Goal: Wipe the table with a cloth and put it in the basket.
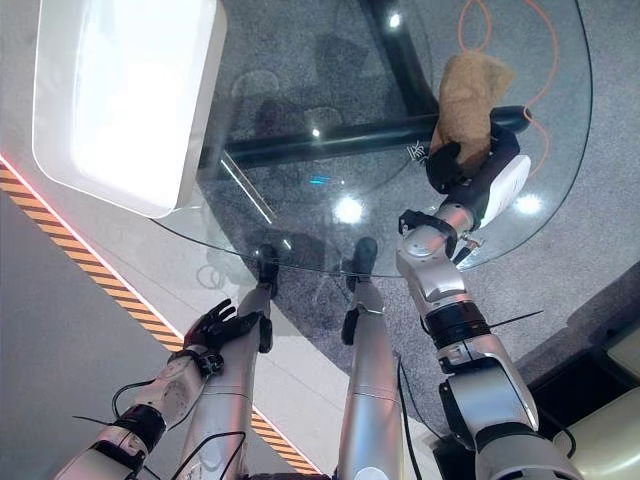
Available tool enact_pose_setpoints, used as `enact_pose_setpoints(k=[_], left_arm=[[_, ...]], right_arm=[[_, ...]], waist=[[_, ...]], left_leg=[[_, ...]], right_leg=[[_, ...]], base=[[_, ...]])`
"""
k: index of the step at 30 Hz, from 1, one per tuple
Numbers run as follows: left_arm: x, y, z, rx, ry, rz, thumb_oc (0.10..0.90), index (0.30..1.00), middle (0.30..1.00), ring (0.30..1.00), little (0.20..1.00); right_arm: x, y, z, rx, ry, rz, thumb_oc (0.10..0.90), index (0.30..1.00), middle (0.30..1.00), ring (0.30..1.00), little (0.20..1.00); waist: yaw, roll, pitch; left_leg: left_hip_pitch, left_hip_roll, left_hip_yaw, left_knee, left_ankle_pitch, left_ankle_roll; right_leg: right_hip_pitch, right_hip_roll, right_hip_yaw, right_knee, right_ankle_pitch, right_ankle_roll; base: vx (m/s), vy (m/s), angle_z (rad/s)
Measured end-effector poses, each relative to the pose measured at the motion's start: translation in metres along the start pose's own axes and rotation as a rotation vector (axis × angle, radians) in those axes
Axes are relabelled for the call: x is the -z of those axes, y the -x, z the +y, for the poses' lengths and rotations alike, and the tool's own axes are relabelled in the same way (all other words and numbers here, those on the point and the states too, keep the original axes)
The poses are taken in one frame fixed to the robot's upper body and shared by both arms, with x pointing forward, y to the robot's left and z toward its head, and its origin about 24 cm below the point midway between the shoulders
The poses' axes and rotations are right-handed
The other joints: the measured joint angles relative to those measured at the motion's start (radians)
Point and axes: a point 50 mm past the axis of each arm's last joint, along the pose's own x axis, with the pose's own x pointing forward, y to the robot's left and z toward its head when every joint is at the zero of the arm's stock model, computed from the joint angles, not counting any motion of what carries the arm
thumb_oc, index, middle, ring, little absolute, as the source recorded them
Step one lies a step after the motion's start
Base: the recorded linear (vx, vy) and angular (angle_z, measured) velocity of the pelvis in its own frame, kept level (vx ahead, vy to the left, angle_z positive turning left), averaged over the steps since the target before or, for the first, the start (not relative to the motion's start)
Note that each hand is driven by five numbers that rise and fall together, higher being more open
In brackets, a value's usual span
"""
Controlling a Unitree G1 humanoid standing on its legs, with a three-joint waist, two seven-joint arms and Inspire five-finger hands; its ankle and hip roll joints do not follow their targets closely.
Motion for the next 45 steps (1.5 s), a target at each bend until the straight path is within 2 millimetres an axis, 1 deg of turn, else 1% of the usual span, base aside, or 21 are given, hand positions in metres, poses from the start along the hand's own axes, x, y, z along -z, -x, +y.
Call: enact_pose_setpoints(k=[14,18,23,25,29,32,34,36,45], left_arm=[[-0.001,0.000,-0.001,0.002,0.015,-0.002,0.800,0.900,0.900,0.900,0.900],[-0.003,0.000,-0.002,0.009,0.018,-0.013,0.800,0.900,0.900,0.900,0.900],[-0.003,0.000,-0.003,-0.002,0.020,-0.012,0.800,0.900,0.900,0.900,0.900],[-0.002,0.000,-0.004,0.000,0.021,-0.011,0.800,0.900,0.900,0.900,0.900],[-0.002,0.000,-0.005,0.002,0.021,-0.011,0.800,0.900,0.900,0.900,0.900],[-0.002,0.000,-0.005,0.003,0.019,-0.014,0.800,0.900,0.900,0.900,0.900],[-0.002,0.000,-0.005,0.003,0.019,-0.016,0.800,0.900,0.900,0.900,0.900],[-0.002,0.000,-0.006,0.004,0.018,-0.016,0.800,0.900,0.900,0.900,0.900],[-0.002,0.000,-0.006,0.000,0.019,-0.014,0.800,0.900,0.900,0.900,0.900]], right_arm=[[-0.002,0.001,-0.002,-0.001,-0.021,-0.006,0.100,0.300,0.300,0.300,0.200],[-0.008,0.007,-0.003,-0.073,-0.054,-0.044,0.100,0.300,0.300,0.300,0.200],[-0.011,0.011,0.000,-0.190,-0.024,-0.097,0.100,0.300,0.300,0.300,0.200],[-0.013,0.016,0.005,-0.261,-0.020,-0.115,0.100,0.300,0.300,0.300,0.200],[-0.014,0.037,0.023,-0.429,0.018,-0.168,0.100,0.300,0.300,0.300,0.200],[-0.014,0.060,0.040,-0.558,0.018,-0.181,0.100,0.300,0.300,0.300,0.200],[-0.013,0.070,0.047,-0.604,0.018,-0.181,0.100,0.300,0.300,0.300,0.200],[-0.013,0.073,0.048,-0.618,0.016,-0.182,0.100,0.300,0.300,0.300,0.200],[-0.016,0.075,0.052,-0.669,0.015,-0.191,0.100,0.300,0.300,0.300,0.200]], waist=[[0.003,0.000,0.000],[-0.002,0.003,0.000],[-0.007,0.006,0.000],[-0.007,0.006,0.000],[-0.006,0.007,0.000],[-0.004,0.007,0.000],[-0.003,0.007,-0.001],[-0.002,0.007,-0.001],[-0.004,0.010,-0.001]], left_leg=[[-0.007,0.000,0.000,-0.001,0.000,0.000],[-0.028,0.000,-0.001,0.003,0.001,-0.002],[-0.026,0.002,-0.002,0.005,0.002,-0.003],[-0.023,0.003,-0.003,0.001,0.006,-0.008],[-0.018,0.004,-0.005,0.000,0.008,-0.013],[-0.018,0.006,-0.006,-0.003,0.010,-0.015],[-0.018,0.005,-0.007,-0.003,0.010,-0.015],[-0.019,0.005,-0.007,-0.004,0.010,-0.015],[-0.014,0.005,-0.008,-0.017,0.016,-0.019]], right_leg=[[-0.007,0.000,0.000,0.000,-0.003,0.004],[-0.029,0.000,0.000,0.009,-0.003,0.001],[-0.031,0.003,0.000,0.018,-0.005,-0.006],[-0.031,0.004,0.000,0.019,-0.007,-0.003],[-0.032,0.004,0.000,0.032,-0.013,-0.007],[-0.033,0.005,-0.004,0.038,-0.015,-0.010],[-0.034,0.004,-0.004,0.038,-0.015,-0.010],[-0.034,0.004,-0.005,0.038,-0.015,-0.010],[-0.036,0.003,-0.006,0.041,-0.020,-0.010]], base=[[0.00,0.000,0.00],[0.00,0.000,0.00],[0.00,0.000,0.00],[0.00,0.000,0.00],[0.00,0.005,0.01],[0.00,0.013,0.02],[0.00,0.000,0.00],[0.00,0.000,0.00],[0.00,0.007,0.00]])
